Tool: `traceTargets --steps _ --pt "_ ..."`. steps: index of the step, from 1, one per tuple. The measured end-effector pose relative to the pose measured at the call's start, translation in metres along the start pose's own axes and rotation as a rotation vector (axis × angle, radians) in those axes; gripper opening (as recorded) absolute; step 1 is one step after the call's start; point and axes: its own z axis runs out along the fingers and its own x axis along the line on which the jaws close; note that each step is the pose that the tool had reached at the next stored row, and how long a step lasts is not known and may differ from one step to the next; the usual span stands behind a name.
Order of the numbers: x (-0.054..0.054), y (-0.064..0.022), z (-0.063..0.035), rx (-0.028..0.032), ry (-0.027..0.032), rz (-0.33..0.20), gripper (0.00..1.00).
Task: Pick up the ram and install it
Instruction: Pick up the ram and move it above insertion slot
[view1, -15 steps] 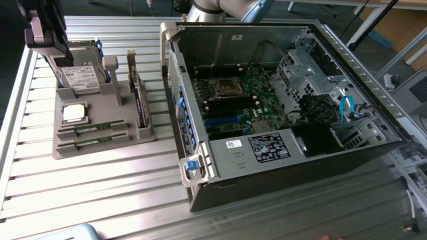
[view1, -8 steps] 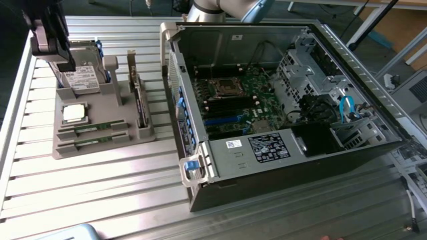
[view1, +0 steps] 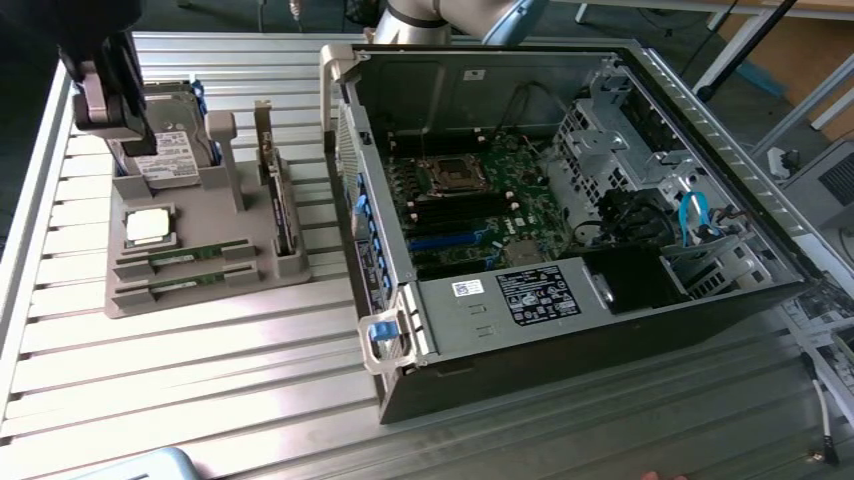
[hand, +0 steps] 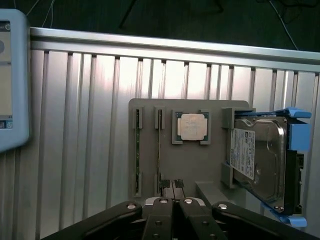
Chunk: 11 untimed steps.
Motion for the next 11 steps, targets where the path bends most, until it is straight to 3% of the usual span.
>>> traceTargets --steps 6,11 --pt "0.001 -0.0002 0.0131 -0.0002 0.0000 -0.005 0.11" --pt "0.001 -0.0003 0.0145 -0.0003 0.0001 -0.006 0.11"
